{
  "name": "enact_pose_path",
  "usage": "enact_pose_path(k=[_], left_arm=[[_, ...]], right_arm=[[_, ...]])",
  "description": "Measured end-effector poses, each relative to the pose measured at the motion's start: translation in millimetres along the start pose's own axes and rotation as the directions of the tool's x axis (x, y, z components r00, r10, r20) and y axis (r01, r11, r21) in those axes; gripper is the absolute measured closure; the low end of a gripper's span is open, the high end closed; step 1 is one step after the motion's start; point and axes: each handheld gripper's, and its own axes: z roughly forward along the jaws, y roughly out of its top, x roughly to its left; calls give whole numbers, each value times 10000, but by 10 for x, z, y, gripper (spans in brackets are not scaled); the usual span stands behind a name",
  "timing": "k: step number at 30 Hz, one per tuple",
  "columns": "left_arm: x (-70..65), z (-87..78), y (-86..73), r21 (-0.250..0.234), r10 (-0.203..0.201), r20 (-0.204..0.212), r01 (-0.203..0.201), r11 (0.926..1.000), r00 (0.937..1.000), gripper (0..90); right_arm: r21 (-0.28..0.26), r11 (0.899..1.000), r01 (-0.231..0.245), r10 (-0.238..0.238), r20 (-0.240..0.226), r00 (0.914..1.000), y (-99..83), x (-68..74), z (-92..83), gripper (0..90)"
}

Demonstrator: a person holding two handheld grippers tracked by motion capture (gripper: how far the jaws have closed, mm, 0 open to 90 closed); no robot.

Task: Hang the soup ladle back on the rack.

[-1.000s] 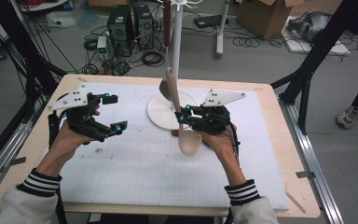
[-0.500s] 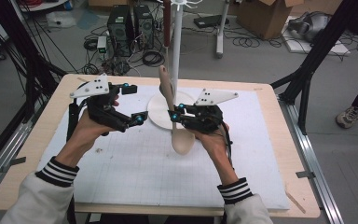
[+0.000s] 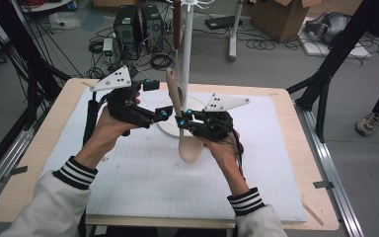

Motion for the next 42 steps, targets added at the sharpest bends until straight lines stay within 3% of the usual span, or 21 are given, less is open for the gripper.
enact_pose_path(k=[6,13,30,42], left_arm=[[-19,68,29,56,34,12,-34,10000,10000,115],[-46,126,38,28,10,86,-10,10000,10000,291],[-44,109,71,-187,-121,-81,120,9998,9999,565],[-37,90,87,-205,-316,-172,313,9993,9994,692]], right_arm=[[-8,10000,-77,77,-49,10000,-21,-2,21,785],[-18,10000,-26,26,-16,10000,-21,10,45,785],[-44,10000,64,-64,26,10000,-17,29,76,785],[-33,10000,-6,6,106,9999,-24,36,92,784]])
